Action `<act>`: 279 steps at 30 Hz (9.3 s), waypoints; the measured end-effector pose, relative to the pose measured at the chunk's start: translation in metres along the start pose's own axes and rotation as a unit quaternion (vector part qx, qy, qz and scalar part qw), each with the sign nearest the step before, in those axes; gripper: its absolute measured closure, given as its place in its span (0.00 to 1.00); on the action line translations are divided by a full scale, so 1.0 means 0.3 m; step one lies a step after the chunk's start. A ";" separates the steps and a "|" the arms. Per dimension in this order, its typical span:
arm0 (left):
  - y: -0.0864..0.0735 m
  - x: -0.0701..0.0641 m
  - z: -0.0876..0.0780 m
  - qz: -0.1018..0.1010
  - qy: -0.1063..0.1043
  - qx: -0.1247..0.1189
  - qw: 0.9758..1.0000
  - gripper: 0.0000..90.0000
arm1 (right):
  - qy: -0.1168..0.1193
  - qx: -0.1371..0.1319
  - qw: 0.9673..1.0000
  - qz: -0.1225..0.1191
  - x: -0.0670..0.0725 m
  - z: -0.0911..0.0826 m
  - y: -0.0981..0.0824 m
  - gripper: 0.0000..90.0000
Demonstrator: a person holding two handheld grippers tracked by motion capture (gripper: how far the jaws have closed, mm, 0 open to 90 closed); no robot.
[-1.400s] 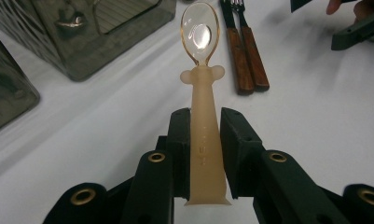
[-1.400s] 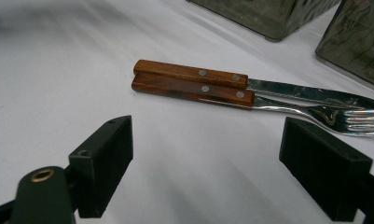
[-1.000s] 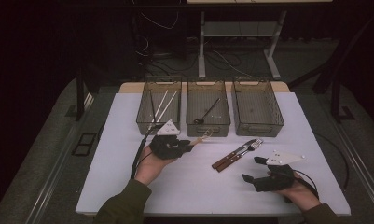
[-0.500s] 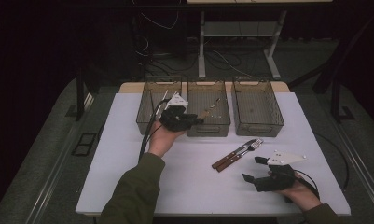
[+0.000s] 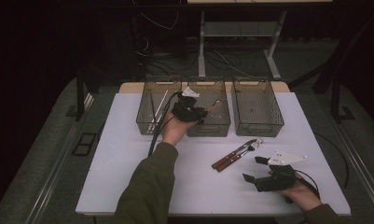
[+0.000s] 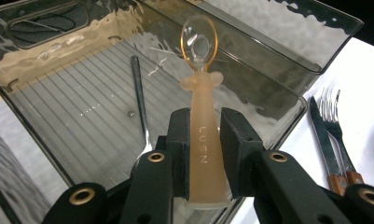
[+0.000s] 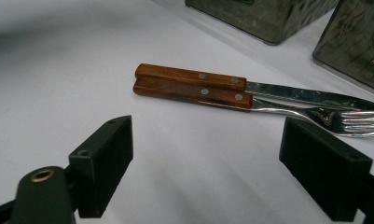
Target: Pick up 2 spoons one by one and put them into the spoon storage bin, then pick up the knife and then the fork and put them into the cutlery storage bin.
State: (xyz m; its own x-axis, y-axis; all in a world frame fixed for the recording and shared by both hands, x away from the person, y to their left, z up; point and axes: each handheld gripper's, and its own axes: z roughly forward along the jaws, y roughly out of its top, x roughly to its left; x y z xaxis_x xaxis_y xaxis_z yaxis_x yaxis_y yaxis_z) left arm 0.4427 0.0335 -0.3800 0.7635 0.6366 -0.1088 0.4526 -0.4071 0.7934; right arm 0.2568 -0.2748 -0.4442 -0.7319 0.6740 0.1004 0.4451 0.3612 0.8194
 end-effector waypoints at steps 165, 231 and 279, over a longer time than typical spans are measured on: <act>-0.578 -0.135 -0.441 0.018 -0.022 -0.029 0.999 0.02 | -0.003 0.202 0.979 -0.018 -0.184 0.226 0.211 1.00; -0.576 -0.146 -0.433 0.022 -0.035 -0.028 0.999 0.02 | 0.019 0.389 0.914 -0.111 -0.030 0.340 0.338 0.84; -0.584 -0.135 -0.437 0.035 -0.053 -0.030 0.998 0.02 | 0.062 0.155 0.986 0.001 -0.143 0.148 0.334 0.86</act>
State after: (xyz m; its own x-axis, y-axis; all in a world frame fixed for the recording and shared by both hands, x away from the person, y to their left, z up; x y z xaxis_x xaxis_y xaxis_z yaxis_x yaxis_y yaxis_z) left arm 0.2721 0.1649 -0.4359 0.8384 0.5332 -0.1129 0.3709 -0.4064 0.8350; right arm 0.3557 -0.2388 -0.3914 -0.7798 0.5975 0.1868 0.5693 0.5527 0.6086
